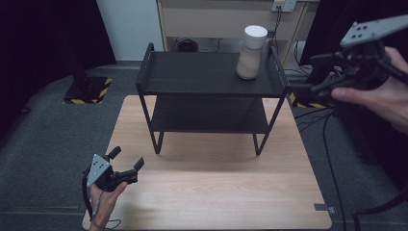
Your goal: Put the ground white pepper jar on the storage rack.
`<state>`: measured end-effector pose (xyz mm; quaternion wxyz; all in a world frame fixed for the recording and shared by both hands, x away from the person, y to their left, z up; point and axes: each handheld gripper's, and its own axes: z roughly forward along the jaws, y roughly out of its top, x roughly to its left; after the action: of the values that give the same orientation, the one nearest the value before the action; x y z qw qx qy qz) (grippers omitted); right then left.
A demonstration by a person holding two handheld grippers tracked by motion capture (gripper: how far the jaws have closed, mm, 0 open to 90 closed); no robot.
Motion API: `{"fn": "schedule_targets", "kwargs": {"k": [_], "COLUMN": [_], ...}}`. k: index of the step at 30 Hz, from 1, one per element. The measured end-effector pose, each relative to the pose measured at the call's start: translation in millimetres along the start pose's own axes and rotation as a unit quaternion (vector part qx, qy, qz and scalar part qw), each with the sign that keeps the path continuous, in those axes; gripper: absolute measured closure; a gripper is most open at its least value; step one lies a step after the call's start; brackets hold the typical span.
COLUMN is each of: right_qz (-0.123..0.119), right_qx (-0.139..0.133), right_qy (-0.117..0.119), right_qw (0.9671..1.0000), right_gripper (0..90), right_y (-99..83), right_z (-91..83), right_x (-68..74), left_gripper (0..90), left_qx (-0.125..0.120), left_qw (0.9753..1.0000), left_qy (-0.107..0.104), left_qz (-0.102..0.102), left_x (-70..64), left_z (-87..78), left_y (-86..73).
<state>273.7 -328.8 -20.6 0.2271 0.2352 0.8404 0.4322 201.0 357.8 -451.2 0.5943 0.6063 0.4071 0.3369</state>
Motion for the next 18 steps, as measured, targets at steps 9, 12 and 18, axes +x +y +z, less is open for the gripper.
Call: {"fn": "schedule_targets", "kwargs": {"k": [9, 12, 18], "right_qz": [-0.021, -0.027, -0.023], "right_qx": [-0.02, -0.021, -0.026], "right_qy": [0.053, 0.056, 0.056], "right_qw": [0.9982, 0.9978, 0.9979], "right_gripper": [9.4, 8.7, 8.5], "right_y": [-31.2, -36.6, -45.9], "right_z": [11.1, 13.2, 12.6], "right_x": [26.3, 32.0, 35.1], "left_gripper": [0.1, 0.0, 0.1], "left_qx": [0.0, 0.0, 0.001], "left_qw": [1.0, 1.0, 1.0], "left_qy": [0.001, 0.0, 0.0], "left_qz": [0.003, 0.005, 0.004], "left_x": [-0.2, -0.4, -1.0], "left_z": [-0.3, -0.9, -1.0], "left_y": [-0.1, 0.1, 0.3]}}
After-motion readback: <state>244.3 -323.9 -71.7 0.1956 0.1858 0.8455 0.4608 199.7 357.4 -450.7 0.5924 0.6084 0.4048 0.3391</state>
